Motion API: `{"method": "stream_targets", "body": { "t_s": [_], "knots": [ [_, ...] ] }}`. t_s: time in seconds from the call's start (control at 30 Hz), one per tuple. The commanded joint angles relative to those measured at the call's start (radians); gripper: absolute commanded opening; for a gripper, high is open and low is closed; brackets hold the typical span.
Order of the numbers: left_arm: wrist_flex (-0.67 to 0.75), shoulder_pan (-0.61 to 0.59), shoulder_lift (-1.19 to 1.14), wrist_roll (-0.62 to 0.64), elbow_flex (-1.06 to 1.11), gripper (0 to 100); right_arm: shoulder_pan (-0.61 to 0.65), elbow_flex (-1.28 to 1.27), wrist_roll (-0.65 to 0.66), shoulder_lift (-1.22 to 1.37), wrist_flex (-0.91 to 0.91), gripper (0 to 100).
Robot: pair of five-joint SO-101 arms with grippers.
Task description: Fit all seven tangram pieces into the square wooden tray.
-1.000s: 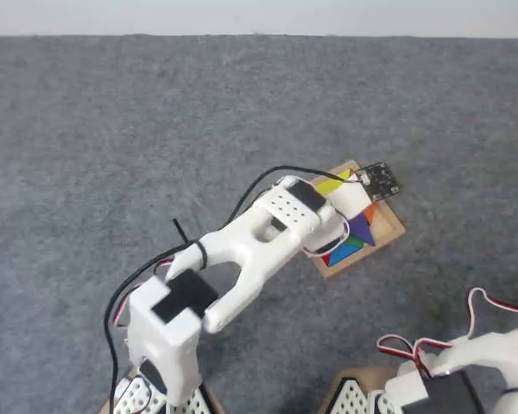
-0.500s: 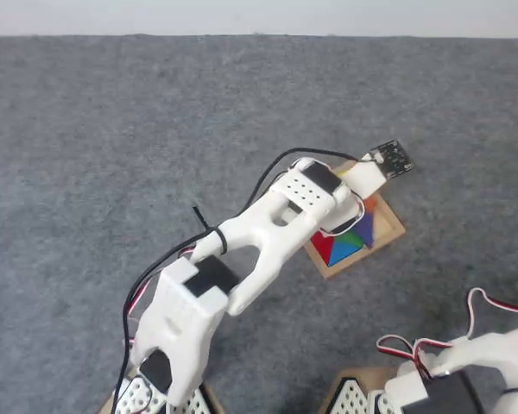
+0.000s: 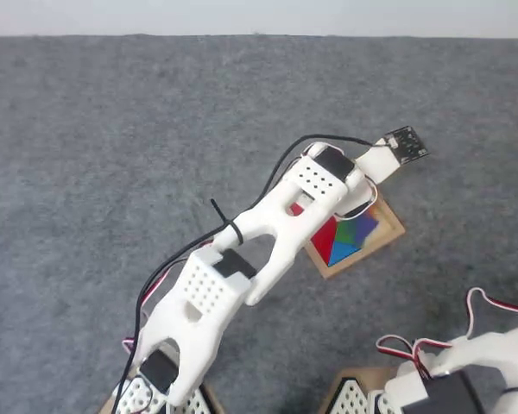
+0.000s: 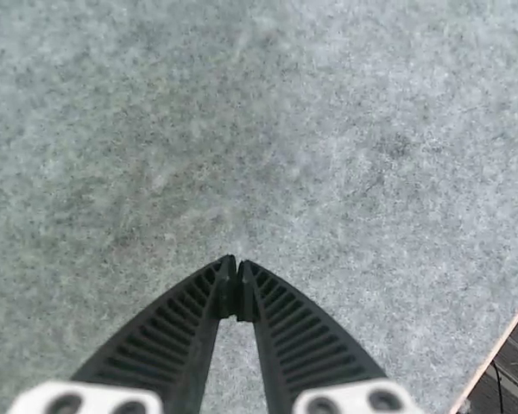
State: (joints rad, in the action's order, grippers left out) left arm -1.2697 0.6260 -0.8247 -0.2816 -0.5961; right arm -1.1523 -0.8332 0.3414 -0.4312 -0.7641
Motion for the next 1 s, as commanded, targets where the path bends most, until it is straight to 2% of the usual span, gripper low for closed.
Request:
{"method": "stream_targets", "body": {
  "t_s": [0.0,0.33,0.47,0.63,0.83,0.97],
  "knots": [
    [-0.064,0.003,-0.051,-0.018,-0.142,8,0.008,0.003,-0.006,-0.047,0.002,0.9],
    [-0.244,0.000,-0.097,0.006,-0.369,6,0.008,0.003,-0.003,-0.047,0.001,0.9],
    [-0.353,-0.035,-0.097,0.031,-0.469,4,0.008,0.003,-0.003,-0.047,0.001,0.9],
    [-0.477,-0.017,-0.097,0.034,-0.578,4,0.008,0.003,-0.003,-0.047,0.002,0.9],
    [-0.488,-0.012,-0.095,0.066,-0.653,1,0.010,0.008,-0.003,-0.047,0.018,0.9],
    [-0.491,-0.023,-0.026,0.130,-0.694,1,0.039,0.008,0.002,-0.039,0.025,0.9]
  ]
}}
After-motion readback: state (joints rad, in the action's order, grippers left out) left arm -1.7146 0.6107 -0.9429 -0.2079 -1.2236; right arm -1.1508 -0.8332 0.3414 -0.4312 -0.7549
